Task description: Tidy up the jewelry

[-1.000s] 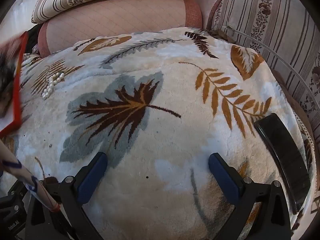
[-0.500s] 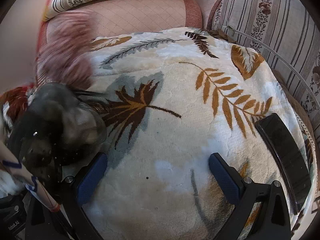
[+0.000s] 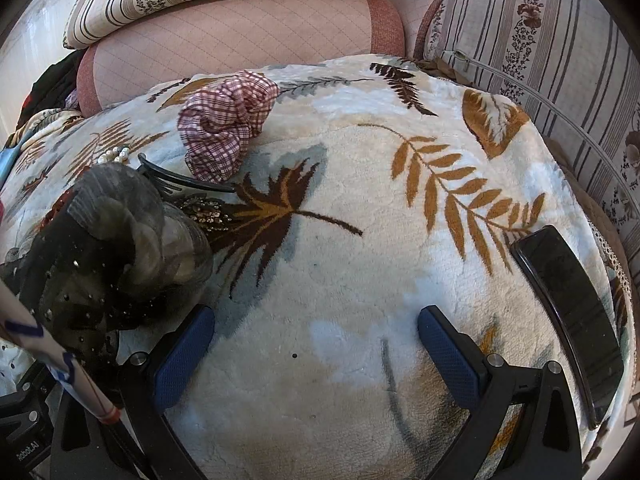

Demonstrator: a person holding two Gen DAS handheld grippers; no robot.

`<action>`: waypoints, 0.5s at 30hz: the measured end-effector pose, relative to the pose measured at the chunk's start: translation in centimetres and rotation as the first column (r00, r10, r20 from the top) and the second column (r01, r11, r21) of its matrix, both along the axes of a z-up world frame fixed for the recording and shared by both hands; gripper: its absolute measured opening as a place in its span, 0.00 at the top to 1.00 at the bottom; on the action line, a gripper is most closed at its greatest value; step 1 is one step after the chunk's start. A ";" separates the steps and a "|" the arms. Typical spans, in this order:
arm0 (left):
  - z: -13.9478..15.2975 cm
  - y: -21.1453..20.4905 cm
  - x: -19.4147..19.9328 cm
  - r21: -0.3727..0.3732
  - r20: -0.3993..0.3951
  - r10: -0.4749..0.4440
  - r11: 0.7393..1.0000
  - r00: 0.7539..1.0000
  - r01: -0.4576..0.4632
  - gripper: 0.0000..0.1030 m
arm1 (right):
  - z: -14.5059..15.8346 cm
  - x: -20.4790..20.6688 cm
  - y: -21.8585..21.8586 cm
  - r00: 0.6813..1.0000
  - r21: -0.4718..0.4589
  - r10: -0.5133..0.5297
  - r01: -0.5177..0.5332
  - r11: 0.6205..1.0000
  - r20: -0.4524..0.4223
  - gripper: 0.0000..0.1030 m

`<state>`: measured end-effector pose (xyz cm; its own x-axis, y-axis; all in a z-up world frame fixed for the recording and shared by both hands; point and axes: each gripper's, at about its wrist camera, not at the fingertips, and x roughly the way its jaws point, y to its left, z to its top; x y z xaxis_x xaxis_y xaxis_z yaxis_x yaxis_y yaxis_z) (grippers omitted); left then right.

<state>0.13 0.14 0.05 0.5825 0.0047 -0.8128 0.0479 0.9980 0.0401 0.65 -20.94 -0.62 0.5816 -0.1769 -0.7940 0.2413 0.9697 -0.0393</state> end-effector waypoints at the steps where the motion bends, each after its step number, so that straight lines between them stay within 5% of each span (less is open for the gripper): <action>1: 0.0 -0.1 -0.1 0.000 0.002 0.000 1.000 1.000 0.000 0.00 | 0.0 0.0 0.0 1.000 0.000 0.000 0.000 1.000 -0.001 0.00; 15: 0.1 -0.3 0.0 0.001 0.001 -0.001 1.000 1.000 0.001 0.00 | 0.3 -0.3 -0.2 1.000 0.028 0.005 -0.005 1.000 0.009 0.00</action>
